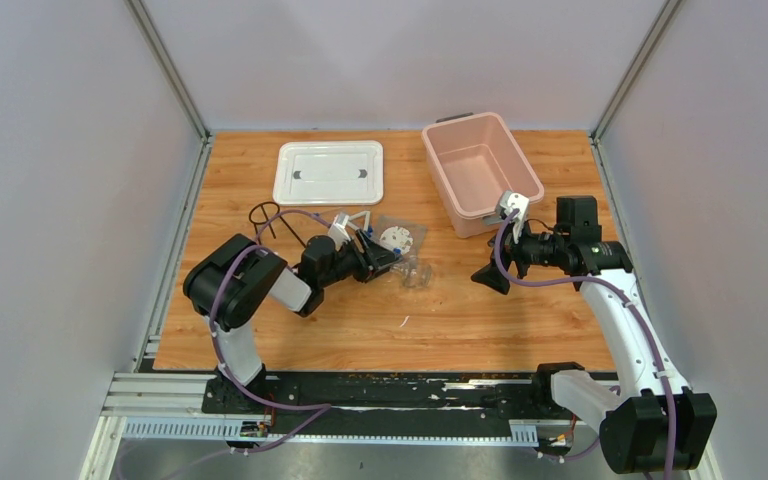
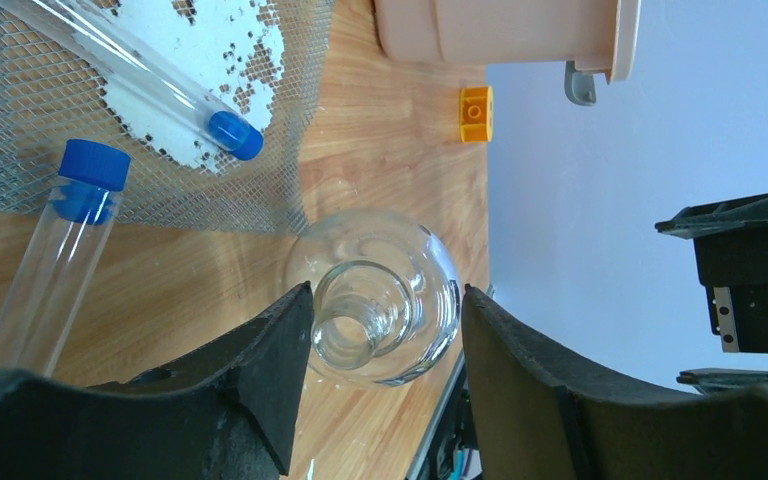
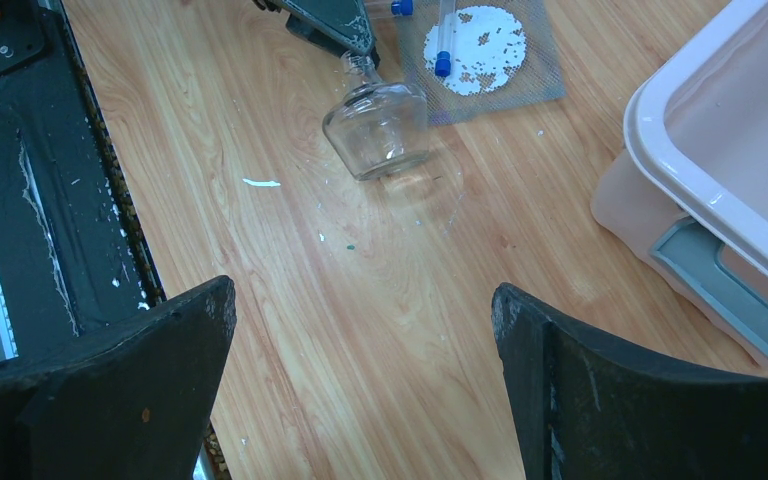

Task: Organize the chemistry lab equipment
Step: Adjust the chemistry item at the center of the board.

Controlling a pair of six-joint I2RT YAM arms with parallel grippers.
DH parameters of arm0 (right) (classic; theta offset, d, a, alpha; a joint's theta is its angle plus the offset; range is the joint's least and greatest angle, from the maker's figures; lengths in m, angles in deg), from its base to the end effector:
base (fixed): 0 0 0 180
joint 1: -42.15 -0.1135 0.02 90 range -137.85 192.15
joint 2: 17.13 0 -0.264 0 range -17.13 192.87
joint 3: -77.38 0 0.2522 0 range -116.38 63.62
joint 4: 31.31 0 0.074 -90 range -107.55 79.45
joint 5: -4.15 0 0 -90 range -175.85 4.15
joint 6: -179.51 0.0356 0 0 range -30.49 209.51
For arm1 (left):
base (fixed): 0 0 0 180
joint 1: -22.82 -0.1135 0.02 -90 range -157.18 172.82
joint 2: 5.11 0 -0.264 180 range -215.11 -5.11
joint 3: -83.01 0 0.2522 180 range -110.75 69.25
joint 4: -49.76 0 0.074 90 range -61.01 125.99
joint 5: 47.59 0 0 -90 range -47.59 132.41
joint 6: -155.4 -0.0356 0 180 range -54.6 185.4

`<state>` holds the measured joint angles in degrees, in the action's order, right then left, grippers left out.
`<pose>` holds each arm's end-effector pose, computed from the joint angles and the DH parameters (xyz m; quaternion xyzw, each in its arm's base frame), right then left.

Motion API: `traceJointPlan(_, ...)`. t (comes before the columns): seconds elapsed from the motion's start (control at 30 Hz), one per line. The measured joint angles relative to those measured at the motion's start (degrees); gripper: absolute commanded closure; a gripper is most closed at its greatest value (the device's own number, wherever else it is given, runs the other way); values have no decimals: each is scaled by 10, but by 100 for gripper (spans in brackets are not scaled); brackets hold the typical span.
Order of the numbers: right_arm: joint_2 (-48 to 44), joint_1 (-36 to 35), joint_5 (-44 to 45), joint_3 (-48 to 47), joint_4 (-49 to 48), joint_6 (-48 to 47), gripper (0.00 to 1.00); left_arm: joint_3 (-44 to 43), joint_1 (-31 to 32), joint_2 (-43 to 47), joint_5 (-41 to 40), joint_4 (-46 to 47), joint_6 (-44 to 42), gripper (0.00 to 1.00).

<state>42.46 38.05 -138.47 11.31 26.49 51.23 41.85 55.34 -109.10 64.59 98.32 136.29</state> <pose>0.1942 0.0423 0.2950 -0.4426 0.7356 0.3125 0.4067 0.2480 -0.1740 0.1189 -0.1431 0.7705 -0.5668 0.2541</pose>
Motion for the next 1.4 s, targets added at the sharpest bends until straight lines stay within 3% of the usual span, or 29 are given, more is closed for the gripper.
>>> traceJointPlan(0.3,0,0,0,0,0,0,1,-4,4,-25,2,10,10,50)
traceJointPlan(0.57,0,0,0,0,0,0,1,-5,4,-27,3,19,16,89)
traceJointPlan(0.67,0,0,0,0,0,0,1,-5,4,-28,5,27,19,96)
traceJointPlan(0.83,0,0,0,0,0,0,1,-13,5,-22,22,17,-4,100)
traceJointPlan(0.97,-2,0,0,0,0,0,1,-41,13,37,28,-75,-76,100)
traceJointPlan(1.2,-6,0,1,0,0,-2,1,-188,80,181,-35,-376,-325,100)
traceJointPlan(1.4,-9,0,2,0,0,-4,1,-289,127,183,-107,-569,-488,100)
